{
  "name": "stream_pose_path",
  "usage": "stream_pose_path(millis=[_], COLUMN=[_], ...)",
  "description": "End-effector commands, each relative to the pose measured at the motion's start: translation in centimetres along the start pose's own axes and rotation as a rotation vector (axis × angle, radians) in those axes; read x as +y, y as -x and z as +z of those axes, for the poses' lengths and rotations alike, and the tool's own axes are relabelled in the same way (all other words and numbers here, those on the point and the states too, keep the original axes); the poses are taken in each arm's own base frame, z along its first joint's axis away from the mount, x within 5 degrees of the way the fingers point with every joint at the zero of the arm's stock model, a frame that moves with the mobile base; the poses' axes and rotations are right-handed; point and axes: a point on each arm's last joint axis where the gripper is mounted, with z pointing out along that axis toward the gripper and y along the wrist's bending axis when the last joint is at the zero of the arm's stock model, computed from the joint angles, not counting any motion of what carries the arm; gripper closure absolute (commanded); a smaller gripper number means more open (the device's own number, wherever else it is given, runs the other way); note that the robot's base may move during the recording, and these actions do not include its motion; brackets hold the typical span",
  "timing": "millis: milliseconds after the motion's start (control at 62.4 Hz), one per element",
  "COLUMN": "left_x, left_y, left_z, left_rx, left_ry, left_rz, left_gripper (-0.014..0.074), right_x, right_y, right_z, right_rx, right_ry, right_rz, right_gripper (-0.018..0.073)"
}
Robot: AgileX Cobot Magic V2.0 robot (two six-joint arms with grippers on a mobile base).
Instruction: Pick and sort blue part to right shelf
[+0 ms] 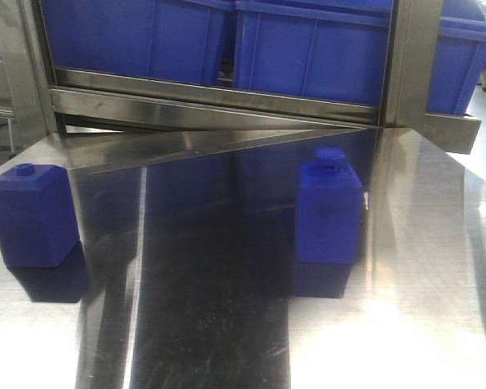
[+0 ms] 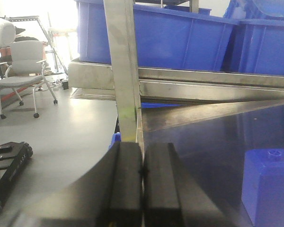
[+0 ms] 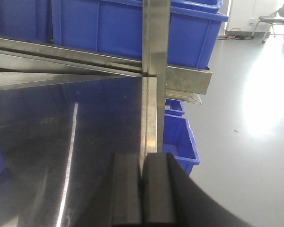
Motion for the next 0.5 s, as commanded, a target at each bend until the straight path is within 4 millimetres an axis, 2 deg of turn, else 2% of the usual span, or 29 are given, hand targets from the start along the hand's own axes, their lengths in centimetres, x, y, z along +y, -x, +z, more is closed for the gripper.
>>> stream_pose_path(millis=[0, 481], left_x=[-0.03, -0.03], left_y=[0.12, 0.12], left_z=[-0.14, -0.14], left_rx=[-0.088, -0.088], left_ry=[-0.001, -0.001], left_rz=[-0.01, -0.01], left_gripper=[0.0462, 0.0462], right_x=[0.04, 0.04], right_y=[1.69, 1.69], right_z=[-0.37, -0.37], right_rx=[-0.131, -0.131], right_ry=[0.0, 0.0], right_rz=[-0.01, -0.01], right_gripper=[0.051, 0.051])
